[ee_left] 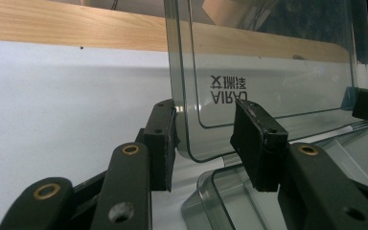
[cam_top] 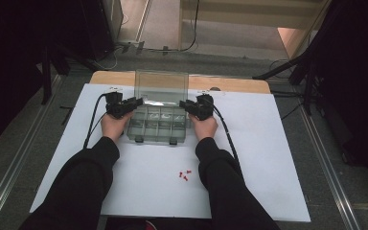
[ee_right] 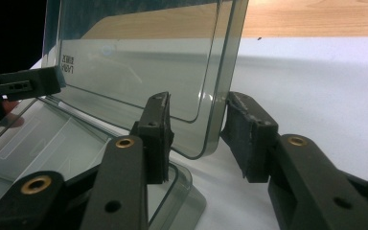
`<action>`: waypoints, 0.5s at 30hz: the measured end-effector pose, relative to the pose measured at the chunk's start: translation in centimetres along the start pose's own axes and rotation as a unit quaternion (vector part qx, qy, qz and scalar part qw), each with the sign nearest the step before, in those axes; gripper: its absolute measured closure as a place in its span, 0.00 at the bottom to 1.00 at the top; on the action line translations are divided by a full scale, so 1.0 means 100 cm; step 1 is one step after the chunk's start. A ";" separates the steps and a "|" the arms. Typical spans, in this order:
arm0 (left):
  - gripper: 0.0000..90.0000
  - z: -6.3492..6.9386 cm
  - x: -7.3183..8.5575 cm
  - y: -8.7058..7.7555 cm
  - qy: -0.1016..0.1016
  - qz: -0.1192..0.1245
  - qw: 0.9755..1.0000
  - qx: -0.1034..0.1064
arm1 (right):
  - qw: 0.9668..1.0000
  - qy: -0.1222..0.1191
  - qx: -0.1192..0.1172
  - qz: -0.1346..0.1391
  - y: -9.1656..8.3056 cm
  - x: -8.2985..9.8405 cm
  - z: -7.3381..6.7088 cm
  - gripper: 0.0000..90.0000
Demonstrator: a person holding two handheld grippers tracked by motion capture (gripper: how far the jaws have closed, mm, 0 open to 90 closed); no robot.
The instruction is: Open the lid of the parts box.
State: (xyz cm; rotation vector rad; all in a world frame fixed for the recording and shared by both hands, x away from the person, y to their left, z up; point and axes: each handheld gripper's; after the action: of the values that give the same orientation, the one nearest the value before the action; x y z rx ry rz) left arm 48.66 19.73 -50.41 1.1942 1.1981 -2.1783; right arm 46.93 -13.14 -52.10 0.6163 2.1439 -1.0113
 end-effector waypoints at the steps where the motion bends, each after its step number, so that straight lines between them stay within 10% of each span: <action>1: 0.66 0.000 0.000 0.000 0.000 0.000 1.000 0.000 | 1.000 0.001 -0.001 -0.001 0.000 0.000 0.000 0.69; 15: 0.53 -0.001 0.001 0.002 -0.011 -0.004 1.000 0.003 | 1.000 0.013 0.003 -0.004 0.001 -0.001 0.002 0.63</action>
State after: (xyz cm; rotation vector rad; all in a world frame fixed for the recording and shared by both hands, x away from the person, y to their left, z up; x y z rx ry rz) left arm 48.77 19.71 -50.59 1.1681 1.1899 -2.1963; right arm 47.12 -13.23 -52.18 0.6271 2.1689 -1.0186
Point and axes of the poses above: each handheld gripper's, and its own axes: y roughly forward along the jaws, x roughly out of its underside, z roughly to its right, and after that the axes turned 3 degrees about y, right-handed
